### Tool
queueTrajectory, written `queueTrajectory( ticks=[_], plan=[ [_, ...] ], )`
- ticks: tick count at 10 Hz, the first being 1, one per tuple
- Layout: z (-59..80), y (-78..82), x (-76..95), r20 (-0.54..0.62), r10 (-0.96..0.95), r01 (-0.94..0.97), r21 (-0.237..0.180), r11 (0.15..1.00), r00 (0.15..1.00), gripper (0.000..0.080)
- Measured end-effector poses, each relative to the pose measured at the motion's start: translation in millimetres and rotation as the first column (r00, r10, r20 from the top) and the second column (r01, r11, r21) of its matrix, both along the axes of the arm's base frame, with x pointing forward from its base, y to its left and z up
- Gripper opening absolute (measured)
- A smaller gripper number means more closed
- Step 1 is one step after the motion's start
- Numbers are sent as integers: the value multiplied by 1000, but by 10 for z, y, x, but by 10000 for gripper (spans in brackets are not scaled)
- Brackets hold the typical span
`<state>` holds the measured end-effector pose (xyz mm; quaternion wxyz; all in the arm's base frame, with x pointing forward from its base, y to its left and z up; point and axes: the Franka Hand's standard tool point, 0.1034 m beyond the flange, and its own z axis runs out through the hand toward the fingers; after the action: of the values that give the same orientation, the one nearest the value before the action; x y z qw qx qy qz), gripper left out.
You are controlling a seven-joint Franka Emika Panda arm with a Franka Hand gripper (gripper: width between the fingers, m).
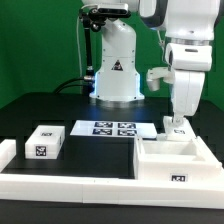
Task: Assemble cabinet
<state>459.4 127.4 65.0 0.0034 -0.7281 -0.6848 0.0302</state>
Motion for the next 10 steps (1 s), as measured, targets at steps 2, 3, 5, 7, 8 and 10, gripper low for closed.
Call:
queueTrajectory(
  ticks=[2, 3, 5, 7, 8, 10],
  plan=[
    [21, -9, 14, -1, -1, 1, -3, 1000, 1000, 62],
    [4, -9, 11, -4, -1, 1, -3, 1000, 1000, 62],
    [-15, -18, 50, -4, -5, 5, 0, 1000, 1000, 62],
    [8, -20, 145, 2, -10, 10, 1, 1000, 1000, 62],
    [22, -26, 212, 0, -11, 11, -1, 1000, 1000, 62],
    [-38, -9, 320, -3, 14, -14, 7, 1000, 1000, 62]
  ],
)
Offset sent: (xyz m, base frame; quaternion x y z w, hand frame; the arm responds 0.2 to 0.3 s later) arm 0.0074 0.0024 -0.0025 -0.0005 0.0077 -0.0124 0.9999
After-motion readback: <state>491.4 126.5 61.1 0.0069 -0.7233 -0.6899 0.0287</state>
